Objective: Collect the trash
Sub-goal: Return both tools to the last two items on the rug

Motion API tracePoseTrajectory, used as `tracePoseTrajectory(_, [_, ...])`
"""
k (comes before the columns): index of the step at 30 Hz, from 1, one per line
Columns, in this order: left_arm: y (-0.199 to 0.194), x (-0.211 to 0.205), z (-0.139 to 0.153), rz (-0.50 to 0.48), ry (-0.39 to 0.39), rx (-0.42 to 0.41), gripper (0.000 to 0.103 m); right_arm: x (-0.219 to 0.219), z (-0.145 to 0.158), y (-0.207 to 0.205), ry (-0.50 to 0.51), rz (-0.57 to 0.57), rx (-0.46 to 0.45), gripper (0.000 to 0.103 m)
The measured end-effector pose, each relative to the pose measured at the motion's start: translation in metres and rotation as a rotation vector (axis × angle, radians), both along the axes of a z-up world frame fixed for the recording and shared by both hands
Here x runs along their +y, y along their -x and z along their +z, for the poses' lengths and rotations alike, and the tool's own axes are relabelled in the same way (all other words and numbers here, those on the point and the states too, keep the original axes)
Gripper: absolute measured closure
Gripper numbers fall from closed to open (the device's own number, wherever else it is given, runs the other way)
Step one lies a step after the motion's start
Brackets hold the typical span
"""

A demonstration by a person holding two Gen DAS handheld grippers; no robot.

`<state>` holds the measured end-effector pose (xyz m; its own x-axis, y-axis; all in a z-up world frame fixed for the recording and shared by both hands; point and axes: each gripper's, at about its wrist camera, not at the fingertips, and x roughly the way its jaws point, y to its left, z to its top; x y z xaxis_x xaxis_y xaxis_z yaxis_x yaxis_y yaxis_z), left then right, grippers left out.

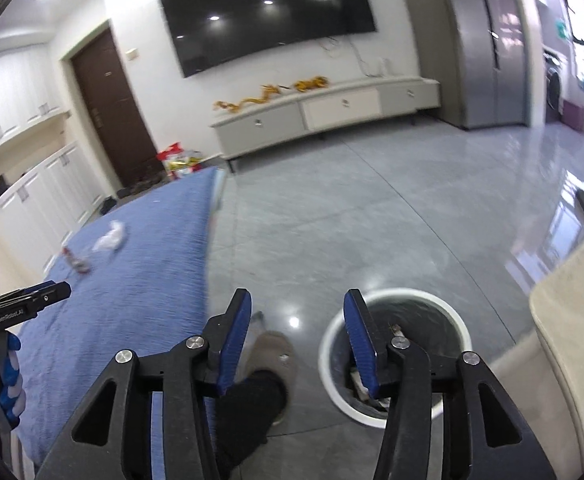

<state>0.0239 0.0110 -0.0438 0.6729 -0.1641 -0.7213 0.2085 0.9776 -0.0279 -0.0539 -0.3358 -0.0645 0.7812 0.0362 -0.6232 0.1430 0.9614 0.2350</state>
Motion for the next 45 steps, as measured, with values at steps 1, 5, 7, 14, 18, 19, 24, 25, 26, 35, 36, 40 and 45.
tracePoseTrajectory(1, [0.004,0.014,0.002,0.037,-0.004,-0.015,0.032,0.008,0.006,-0.002,0.005,0.021,-0.011,0.053])
tracePoseTrajectory(5, [0.012,0.064,0.006,0.145,-0.01,-0.049,0.031,0.029,0.02,-0.004,0.017,0.073,-0.04,0.05])
tracePoseTrajectory(7, [0.018,0.086,0.008,0.19,-0.007,-0.068,0.031,0.039,0.024,-0.003,0.021,0.093,-0.049,0.049])
tracePoseTrajectory(14, [0.036,0.127,0.01,0.259,-0.015,-0.073,0.031,0.067,0.035,-0.006,0.037,0.149,-0.061,0.048])
tracePoseTrajectory(18, [0.045,0.13,0.008,0.254,-0.03,-0.044,0.031,0.073,0.039,-0.007,0.036,0.166,-0.067,0.048])
tracePoseTrajectory(19, [0.046,0.13,0.007,0.253,-0.034,-0.041,0.031,0.076,0.04,-0.007,0.037,0.171,-0.069,0.048])
tracePoseTrajectory(24, [0.049,0.137,0.004,0.254,-0.022,-0.027,0.031,0.088,0.045,-0.01,0.048,0.196,-0.073,0.047])
tracePoseTrajectory(25, [0.049,0.137,0.004,0.254,-0.018,-0.024,0.031,0.09,0.046,-0.011,0.051,0.201,-0.072,0.047])
tracePoseTrajectory(26, [0.048,0.139,0.003,0.255,-0.01,-0.017,0.031,0.092,0.047,-0.013,0.053,0.205,-0.07,0.047])
tracePoseTrajectory(35, [0.027,0.146,-0.013,0.256,0.019,0.048,0.031,0.106,0.043,-0.036,0.068,0.229,-0.037,0.047])
tracePoseTrajectory(36, [0.022,0.146,-0.015,0.257,0.023,0.056,0.031,0.107,0.042,-0.04,0.07,0.233,-0.032,0.047])
tracePoseTrajectory(40, [0.008,0.147,-0.021,0.255,0.07,0.081,0.031,0.119,0.035,-0.061,0.076,0.263,-0.008,0.047])
tracePoseTrajectory(45, [-0.016,0.148,-0.027,0.255,0.138,0.116,0.031,0.135,0.027,-0.087,0.084,0.307,0.013,0.047])
